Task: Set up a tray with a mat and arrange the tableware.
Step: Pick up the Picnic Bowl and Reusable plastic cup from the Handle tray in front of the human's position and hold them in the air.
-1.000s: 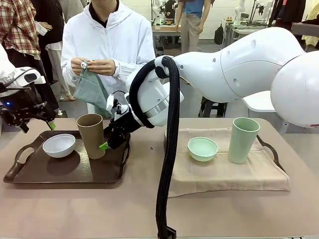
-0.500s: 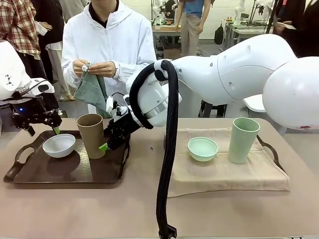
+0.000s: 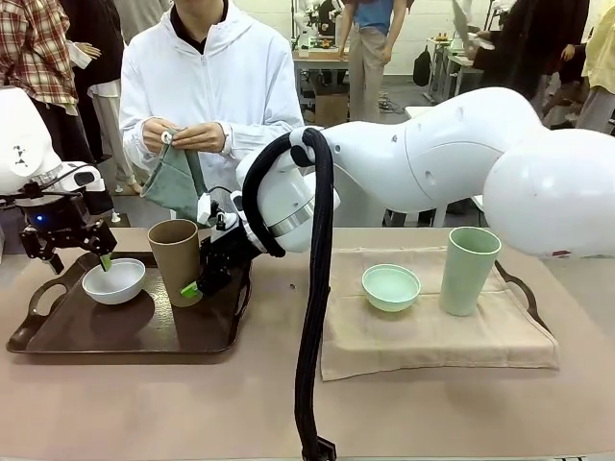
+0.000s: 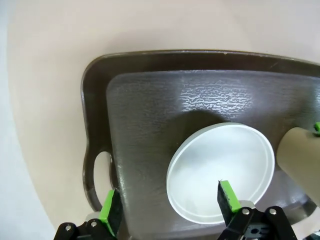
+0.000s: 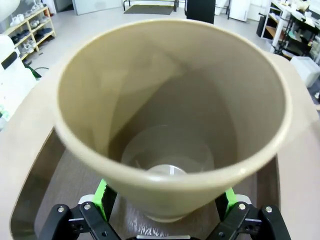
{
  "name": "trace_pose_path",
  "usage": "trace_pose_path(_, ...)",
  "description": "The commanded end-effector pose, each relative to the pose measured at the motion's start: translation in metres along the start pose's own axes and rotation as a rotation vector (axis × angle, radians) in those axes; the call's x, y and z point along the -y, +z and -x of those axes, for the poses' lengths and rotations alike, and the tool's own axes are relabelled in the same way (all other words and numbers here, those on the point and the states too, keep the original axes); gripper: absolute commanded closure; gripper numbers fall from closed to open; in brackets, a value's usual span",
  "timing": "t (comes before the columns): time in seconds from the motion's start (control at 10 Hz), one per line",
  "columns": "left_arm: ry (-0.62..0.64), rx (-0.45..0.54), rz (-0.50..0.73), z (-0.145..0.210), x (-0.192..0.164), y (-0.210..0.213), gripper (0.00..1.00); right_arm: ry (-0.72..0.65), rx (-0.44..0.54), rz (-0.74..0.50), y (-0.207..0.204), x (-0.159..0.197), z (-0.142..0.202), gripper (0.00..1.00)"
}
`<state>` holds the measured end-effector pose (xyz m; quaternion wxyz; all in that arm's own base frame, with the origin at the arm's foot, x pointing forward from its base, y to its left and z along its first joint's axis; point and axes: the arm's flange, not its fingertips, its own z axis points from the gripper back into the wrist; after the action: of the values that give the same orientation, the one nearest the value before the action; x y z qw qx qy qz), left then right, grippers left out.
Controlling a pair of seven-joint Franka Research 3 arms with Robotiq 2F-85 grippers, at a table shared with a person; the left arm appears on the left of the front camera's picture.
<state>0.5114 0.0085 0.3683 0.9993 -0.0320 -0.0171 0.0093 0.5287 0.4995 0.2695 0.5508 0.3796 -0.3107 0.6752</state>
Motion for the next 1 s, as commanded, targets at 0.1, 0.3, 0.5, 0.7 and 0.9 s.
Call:
trace_pose_path(0.1,-0.014,-0.026,0.014,0.001,-0.001,-0.011,0.0,0.012,0.013,0.007,-0.013,0.007,-0.003,0.0)
trace_pose_path(0.3,-0.008,-0.045,0.019,0.003,0.001,-0.017,0.0,0.024,0.023,0.008,-0.016,0.007,-0.004,0.0)
trace_pose_path(0.5,-0.018,-0.041,0.018,0.002,0.004,-0.021,0.58,0.037,0.032,-0.002,-0.014,0.006,-0.003,0.58)
trace_pose_path(0.7,-0.018,-0.042,0.02,0.001,0.005,-0.024,1.0,0.048,0.035,0.001,-0.011,0.004,-0.004,0.62)
trace_pose_path(0.9,-0.013,-0.044,0.019,-0.001,0.005,-0.025,1.0,0.049,0.043,0.001,-0.008,0.005,-0.002,1.0)
